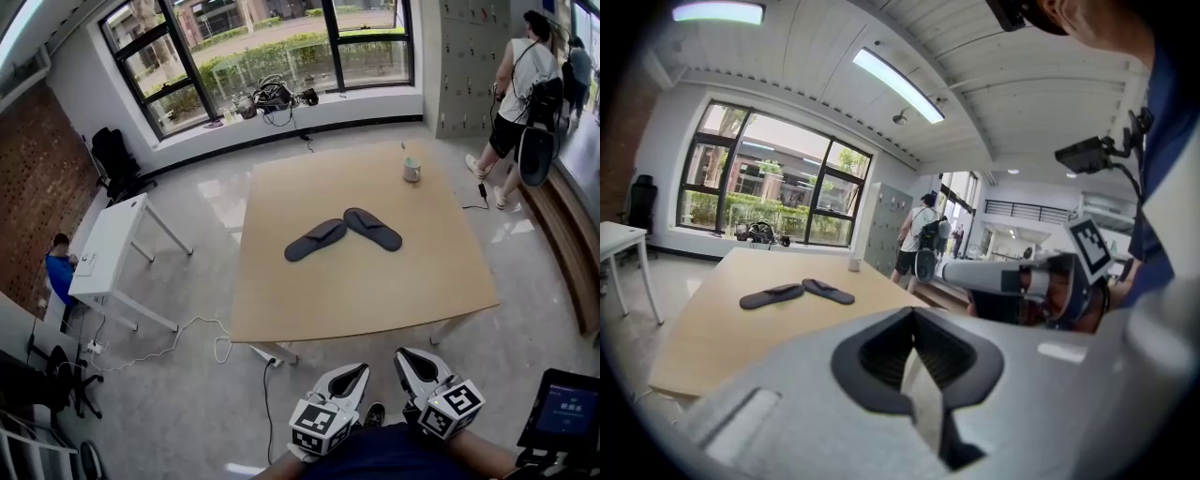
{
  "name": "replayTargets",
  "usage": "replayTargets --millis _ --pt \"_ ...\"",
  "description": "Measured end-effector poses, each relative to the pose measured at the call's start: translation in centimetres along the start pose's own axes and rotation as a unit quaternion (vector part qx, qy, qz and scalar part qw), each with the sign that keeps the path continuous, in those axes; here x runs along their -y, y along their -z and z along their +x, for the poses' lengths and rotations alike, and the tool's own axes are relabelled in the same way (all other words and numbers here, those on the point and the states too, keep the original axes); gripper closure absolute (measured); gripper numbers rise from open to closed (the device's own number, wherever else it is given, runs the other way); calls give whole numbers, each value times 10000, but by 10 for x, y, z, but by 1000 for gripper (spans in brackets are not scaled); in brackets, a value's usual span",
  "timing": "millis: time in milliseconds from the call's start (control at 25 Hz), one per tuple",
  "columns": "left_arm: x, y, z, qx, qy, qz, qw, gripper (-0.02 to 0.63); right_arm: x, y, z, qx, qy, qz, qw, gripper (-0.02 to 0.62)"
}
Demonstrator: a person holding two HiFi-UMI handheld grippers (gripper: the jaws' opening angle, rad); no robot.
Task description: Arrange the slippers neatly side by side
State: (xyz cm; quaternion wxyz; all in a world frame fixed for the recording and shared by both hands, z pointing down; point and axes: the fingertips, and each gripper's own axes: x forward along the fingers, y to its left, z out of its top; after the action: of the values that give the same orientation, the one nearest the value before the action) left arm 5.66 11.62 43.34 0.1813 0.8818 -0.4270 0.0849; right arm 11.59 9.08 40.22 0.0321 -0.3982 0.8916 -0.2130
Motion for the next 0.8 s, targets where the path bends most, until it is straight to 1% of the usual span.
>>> replayTargets --millis 160,400,560,720,800 --pt "-10 -5 11 12 -127 -13 9999 601 14 -8 10 -29 -25 74 10000 584" --pt "-30 -7 29 -48 -245 -167 9995 601 28 -2 34 -180 -113 103 9997 584" --pt "-44 -10 39 -66 -162 -135 9998 601 36 -5 49 -203 -7 136 9997 584" --pt "-61 -24 47 -61 -34 -135 9999 601 40 -14 69 -234 113 149 9996 584" --pt "-72 -30 62 -52 30 -113 9999 601 53 -18 83 -230 161 161 9995 584"
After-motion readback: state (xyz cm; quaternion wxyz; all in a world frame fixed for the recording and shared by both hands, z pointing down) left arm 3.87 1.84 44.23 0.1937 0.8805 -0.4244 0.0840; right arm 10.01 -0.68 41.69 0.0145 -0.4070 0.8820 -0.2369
